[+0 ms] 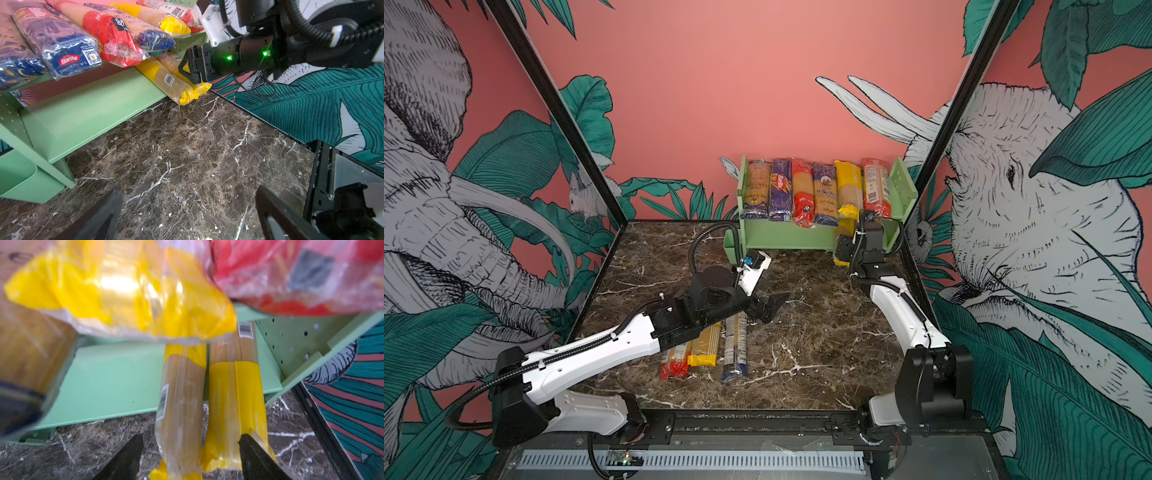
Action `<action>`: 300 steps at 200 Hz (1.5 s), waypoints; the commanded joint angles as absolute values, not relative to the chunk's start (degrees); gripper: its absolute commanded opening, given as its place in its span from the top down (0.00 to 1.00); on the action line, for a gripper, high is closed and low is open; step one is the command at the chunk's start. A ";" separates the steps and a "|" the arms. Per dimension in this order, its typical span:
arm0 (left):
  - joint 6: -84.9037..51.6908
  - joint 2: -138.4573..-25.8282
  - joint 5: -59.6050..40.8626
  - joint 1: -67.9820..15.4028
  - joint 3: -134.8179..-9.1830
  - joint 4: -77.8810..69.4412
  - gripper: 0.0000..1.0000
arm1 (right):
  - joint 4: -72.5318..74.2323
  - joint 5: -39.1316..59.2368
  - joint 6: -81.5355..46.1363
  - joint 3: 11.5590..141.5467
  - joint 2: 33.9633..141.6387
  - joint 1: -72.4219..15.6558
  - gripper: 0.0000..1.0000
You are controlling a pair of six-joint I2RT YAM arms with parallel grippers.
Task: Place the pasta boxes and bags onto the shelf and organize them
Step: 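Stand the bag beside the other yellow-banded bag and open the right gripper, then move the right gripper back over the white-labelled blue-ended bag on the table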
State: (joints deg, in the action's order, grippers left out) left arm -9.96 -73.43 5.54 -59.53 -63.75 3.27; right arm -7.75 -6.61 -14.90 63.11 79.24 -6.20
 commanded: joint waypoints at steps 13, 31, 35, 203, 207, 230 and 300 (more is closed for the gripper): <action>-12.55 -68.46 8.25 -59.24 -60.00 7.38 0.01 | -13.80 -6.42 -17.02 59.48 72.42 -6.06 0.26; -13.89 -65.40 8.88 -59.24 -57.14 8.23 0.01 | -16.76 -4.62 -18.17 57.65 68.46 -6.00 0.25; -14.30 -64.69 8.94 -59.24 -56.47 8.38 0.01 | -17.50 -4.22 -18.48 57.21 67.70 -5.99 0.25; -20.94 -21.90 11.87 -59.33 -43.84 37.13 0.01 | -18.52 -27.25 -43.60 43.07 64.94 -63.35 0.17; -21.13 -21.28 11.91 -59.33 -43.86 37.89 0.01 | -17.86 -27.89 -44.35 43.22 66.33 -64.88 0.17; -22.64 -19.10 11.19 -59.33 -43.69 40.31 0.01 | -14.76 -31.77 -47.71 45.68 75.29 -72.08 0.17; -24.89 -15.10 10.61 -59.33 -44.29 44.76 0.01 | -5.48 -35.52 -54.47 52.63 95.61 -82.25 0.13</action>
State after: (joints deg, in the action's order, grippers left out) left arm -23.22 -17.17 10.33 -59.53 -44.40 41.71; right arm -10.13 -32.56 -49.43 51.22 91.59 -81.06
